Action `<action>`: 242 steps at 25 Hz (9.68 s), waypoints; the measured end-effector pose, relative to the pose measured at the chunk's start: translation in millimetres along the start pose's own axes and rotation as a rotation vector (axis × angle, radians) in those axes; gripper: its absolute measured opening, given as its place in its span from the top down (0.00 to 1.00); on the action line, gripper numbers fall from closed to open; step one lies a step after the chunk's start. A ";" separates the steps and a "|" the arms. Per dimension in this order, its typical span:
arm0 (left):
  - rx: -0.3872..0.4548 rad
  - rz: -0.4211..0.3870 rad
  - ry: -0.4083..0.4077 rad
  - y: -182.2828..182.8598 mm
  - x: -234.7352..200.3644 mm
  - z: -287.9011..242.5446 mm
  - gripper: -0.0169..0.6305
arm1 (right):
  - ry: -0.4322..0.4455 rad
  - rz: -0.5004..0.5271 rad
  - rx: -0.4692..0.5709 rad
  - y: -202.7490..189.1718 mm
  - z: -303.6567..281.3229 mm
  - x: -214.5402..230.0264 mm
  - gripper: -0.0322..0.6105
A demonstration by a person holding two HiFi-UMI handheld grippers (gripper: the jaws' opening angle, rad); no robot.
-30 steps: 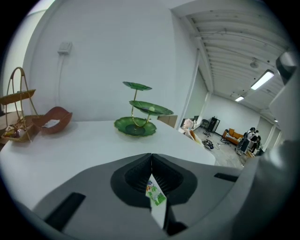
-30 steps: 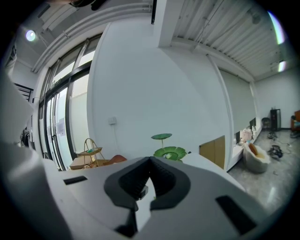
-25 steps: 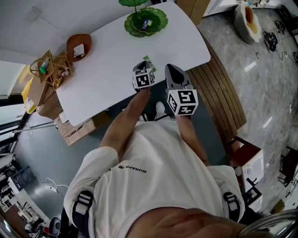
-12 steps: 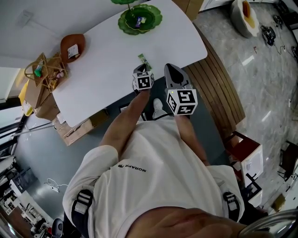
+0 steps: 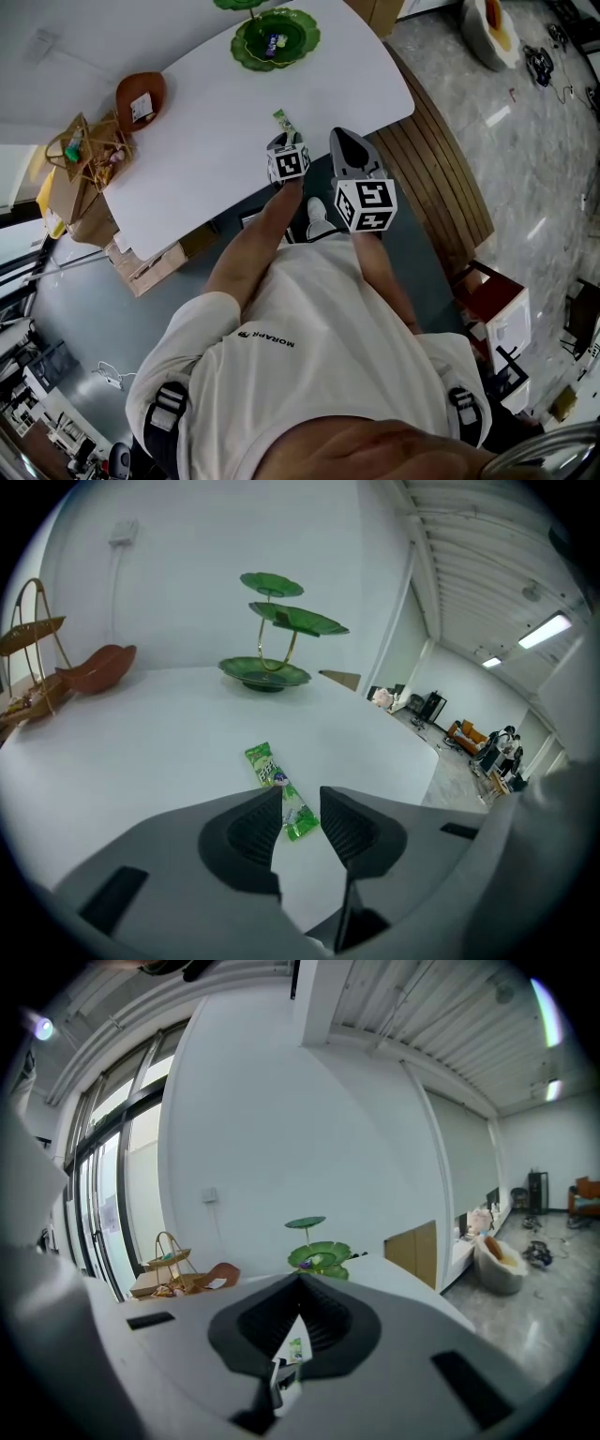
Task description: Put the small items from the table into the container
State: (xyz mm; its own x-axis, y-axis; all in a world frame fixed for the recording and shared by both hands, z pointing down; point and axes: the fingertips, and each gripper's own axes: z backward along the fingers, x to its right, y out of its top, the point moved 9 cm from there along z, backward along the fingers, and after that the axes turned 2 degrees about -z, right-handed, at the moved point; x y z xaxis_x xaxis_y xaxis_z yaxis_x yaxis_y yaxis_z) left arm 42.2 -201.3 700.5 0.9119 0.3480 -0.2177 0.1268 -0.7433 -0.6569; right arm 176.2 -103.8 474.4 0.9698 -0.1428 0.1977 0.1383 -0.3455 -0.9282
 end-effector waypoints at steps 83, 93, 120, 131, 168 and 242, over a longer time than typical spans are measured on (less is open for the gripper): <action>0.258 -0.205 -0.034 121.8 -33.4 81.1 0.94 | 0.062 0.061 0.097 25.8 8.5 -42.9 0.94; 0.272 -0.295 -0.087 158.4 -29.9 71.4 0.94 | 0.047 0.066 0.098 25.8 9.2 -37.3 0.94; 0.117 -0.465 -0.217 200.8 7.3 6.4 0.94 | 0.011 0.055 0.079 26.5 4.0 -14.2 0.94; 0.093 -0.453 -0.222 216.9 3.7 -9.8 0.94 | 0.003 0.062 0.072 24.6 3.6 -9.0 0.94; 0.355 -0.402 -0.151 208.6 5.2 90.3 0.97 | 0.046 0.075 0.106 29.6 13.6 -38.6 0.94; 0.713 -0.198 0.003 112.0 -19.1 280.1 0.97 | 0.258 0.136 0.147 41.6 -19.6 -90.6 0.94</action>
State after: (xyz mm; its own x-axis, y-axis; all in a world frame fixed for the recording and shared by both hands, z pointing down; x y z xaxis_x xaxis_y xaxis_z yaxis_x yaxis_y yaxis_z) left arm -70.4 -131.1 429.0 0.8995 0.4346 -0.0453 0.0054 -0.1147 -0.9934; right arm 90.2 -123.4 424.1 0.9011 -0.4154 0.1246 0.0566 -0.1722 -0.9834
